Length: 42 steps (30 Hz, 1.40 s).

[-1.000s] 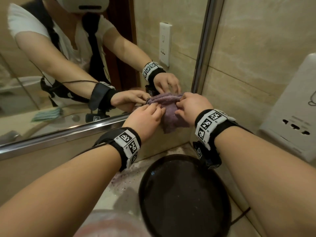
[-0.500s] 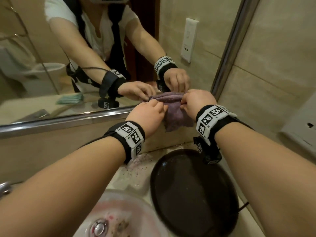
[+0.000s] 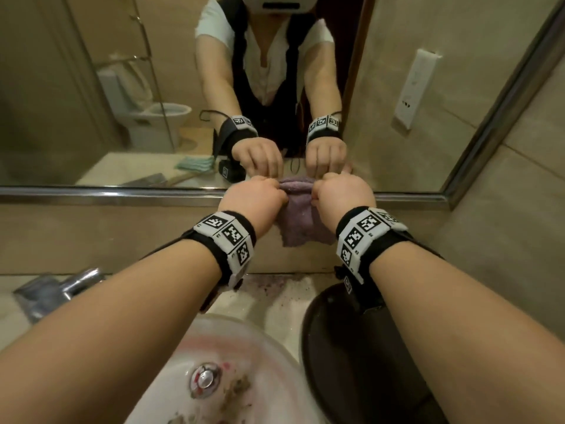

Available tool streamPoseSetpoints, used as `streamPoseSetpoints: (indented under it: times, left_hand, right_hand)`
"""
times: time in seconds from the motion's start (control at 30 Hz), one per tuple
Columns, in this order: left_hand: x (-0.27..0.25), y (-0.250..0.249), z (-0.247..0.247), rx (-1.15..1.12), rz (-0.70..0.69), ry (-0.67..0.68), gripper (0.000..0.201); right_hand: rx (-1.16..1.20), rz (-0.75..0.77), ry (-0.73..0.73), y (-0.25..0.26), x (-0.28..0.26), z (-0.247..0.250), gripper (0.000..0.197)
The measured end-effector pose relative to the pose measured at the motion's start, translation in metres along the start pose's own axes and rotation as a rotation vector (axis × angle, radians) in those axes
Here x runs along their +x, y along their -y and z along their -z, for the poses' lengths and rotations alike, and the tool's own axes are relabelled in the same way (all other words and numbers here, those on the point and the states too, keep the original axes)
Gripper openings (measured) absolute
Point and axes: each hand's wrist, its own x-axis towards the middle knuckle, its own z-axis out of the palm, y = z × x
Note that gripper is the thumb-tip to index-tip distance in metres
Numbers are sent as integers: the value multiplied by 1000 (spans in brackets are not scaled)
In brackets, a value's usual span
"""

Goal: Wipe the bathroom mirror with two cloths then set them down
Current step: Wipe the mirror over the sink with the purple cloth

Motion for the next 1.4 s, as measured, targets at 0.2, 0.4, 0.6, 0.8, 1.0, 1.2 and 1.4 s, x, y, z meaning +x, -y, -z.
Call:
streamPoseSetpoints:
  times: [0.2,0.4,0.6,0.8,1.0,1.2,1.4]
  left_hand:
    - [-9,16,-3,-82,123,-15,28]
    - [-12,24,-7,-90,116,-43,28]
    - [-17,42,-9,-102,112,-22,29]
    - [-41,85,-11,-121,144,-3,27]
    - [-63,126,-15,-118,153,10,30]
    - [-85,161,-20,-136,161,-46,25]
    - [-101,194,-24,-151,180,-27,28]
  right_hand:
    - [-9,63,-75,24,7,3,25]
    - [-1,51,-76,29,4,2,24]
    - [-33,48,-74,49,10,7,25]
    - [-17,73,-92,97,21,16,26]
    - [-50,79,-64,146,32,28,27]
    - [-40,96,-68,188,40,36,30]
    - [-40,113,-66,223,49,41,30]
